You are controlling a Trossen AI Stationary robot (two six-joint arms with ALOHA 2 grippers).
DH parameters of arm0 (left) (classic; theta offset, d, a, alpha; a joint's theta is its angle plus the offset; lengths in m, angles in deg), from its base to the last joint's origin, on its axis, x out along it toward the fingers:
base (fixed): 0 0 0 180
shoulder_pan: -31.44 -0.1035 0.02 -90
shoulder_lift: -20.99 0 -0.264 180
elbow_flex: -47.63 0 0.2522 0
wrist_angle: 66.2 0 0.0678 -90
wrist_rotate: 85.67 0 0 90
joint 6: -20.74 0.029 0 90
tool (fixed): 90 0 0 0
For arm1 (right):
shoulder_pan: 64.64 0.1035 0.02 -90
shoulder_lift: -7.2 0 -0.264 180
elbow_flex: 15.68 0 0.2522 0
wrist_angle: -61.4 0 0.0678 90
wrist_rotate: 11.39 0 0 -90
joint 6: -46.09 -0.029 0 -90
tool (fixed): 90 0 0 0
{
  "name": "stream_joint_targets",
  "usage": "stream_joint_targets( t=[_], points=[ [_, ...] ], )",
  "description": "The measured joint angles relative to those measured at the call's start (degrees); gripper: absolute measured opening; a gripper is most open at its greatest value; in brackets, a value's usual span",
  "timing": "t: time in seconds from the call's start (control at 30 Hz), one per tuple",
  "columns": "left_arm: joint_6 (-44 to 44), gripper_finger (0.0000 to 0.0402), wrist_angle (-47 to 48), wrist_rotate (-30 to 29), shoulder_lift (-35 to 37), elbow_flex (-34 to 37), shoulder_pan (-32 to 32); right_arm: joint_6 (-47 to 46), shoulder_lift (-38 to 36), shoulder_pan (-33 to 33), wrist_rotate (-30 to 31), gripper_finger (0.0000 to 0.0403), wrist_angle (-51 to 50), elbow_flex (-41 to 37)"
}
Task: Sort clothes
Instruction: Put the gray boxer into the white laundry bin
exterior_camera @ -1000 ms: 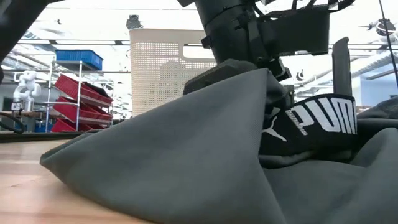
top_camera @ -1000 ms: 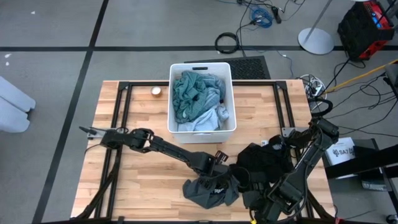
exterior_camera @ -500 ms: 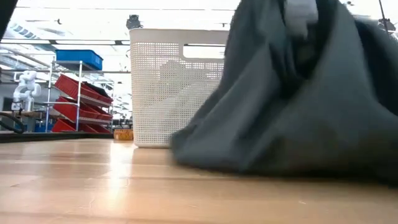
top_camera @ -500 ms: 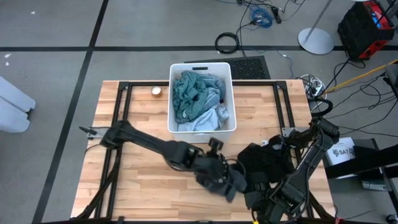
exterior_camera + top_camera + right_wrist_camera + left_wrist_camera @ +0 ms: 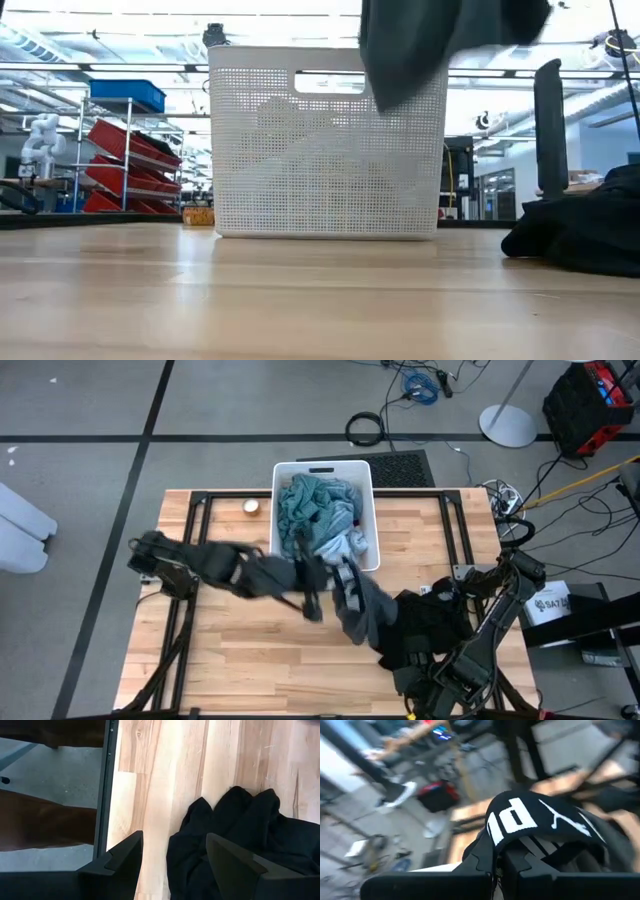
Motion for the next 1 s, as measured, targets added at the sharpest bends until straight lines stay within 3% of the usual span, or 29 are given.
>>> stream_joint_targets(
  t=[0.17,0.5,0.67,0.83,1.0],
  points=[
    [4.6,0.0009,-2.8,-4.5,4.1,0.0,-4.6,0.0,0.0,0.0,0.0,0.0205,0.0,0.0],
    [8.8,0.0009,-10.2,-3.3,7.4,-0.1,-20.7,0.0,0.0,-0.2,1.2,0.0205,0.1,0.0],
    [2.1,0.0009,-6.3,6.0,6.2,0.0,-28.6,0.0,0.0,-0.2,1.7,0.0205,0.1,0.0],
    [-2.5,0.0009,-0.9,10.8,3.6,1.6,-33.4,0.0,0.0,-0.2,1.7,0.0205,0.1,0.0],
    [-4.4,0.0009,15.6,13.1,-0.3,1.7,-35.2,-0.3,0.0,-0.1,1.5,0.0205,0.0,0.0]
  ],
)
